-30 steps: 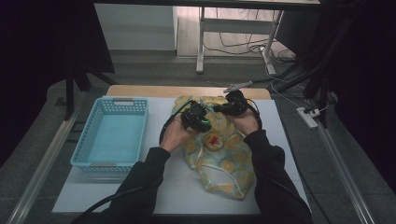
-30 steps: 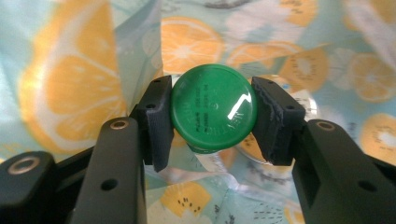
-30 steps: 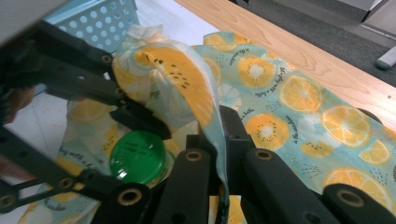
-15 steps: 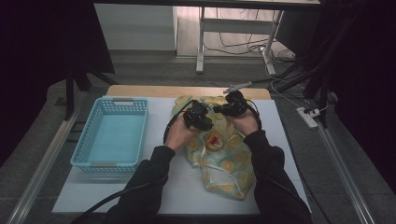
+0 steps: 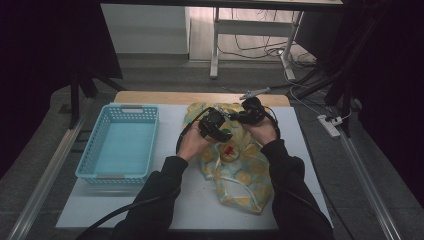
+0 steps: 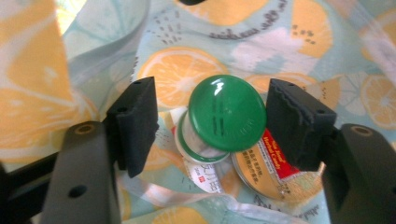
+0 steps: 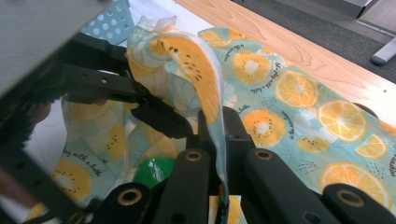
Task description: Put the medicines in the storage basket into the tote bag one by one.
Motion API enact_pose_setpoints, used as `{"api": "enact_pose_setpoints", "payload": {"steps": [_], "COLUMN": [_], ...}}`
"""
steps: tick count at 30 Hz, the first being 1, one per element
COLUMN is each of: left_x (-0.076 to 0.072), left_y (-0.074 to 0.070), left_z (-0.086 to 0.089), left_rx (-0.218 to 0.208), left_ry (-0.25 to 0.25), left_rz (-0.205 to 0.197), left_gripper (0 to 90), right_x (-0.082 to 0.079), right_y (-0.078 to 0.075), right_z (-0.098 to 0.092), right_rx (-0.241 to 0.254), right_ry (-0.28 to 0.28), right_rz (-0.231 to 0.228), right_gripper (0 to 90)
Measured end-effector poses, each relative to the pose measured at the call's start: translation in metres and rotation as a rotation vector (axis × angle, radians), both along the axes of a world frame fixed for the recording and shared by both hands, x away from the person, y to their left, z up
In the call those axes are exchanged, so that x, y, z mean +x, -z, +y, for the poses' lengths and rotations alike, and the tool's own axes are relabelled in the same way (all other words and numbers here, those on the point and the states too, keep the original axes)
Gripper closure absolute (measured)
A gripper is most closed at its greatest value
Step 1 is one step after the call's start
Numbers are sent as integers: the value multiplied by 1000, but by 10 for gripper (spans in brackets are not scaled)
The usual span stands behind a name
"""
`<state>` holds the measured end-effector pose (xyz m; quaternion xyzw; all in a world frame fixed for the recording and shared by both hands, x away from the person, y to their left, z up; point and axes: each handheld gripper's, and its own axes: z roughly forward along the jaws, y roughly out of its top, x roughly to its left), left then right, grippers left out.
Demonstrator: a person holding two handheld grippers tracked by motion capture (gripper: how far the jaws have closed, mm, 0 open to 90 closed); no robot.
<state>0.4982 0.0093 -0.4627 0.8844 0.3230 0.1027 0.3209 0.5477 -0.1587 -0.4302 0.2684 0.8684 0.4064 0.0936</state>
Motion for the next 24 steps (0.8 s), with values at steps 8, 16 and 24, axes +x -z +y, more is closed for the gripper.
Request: {"api": "enact_pose_setpoints", "payload": {"steps": [8, 16, 24], "left_x": [-19, -39, -57], "left_y": [-16, -27, -34], "left_z": [8, 16, 28], "left_rx": [-87, -114, -153], "left_ry": [42, 94, 154], "left_rz": [7, 14, 18], "left_gripper": [229, 133, 32], "right_x": [0, -1, -1], "right_y": [-3, -4, -4], "right_z": [-3, -1, -3], "right_rx": [3, 2, 0], "right_ry": [5, 1, 4], "right_rz": [-5, -6, -6], "right_gripper": [900, 900, 900]}}
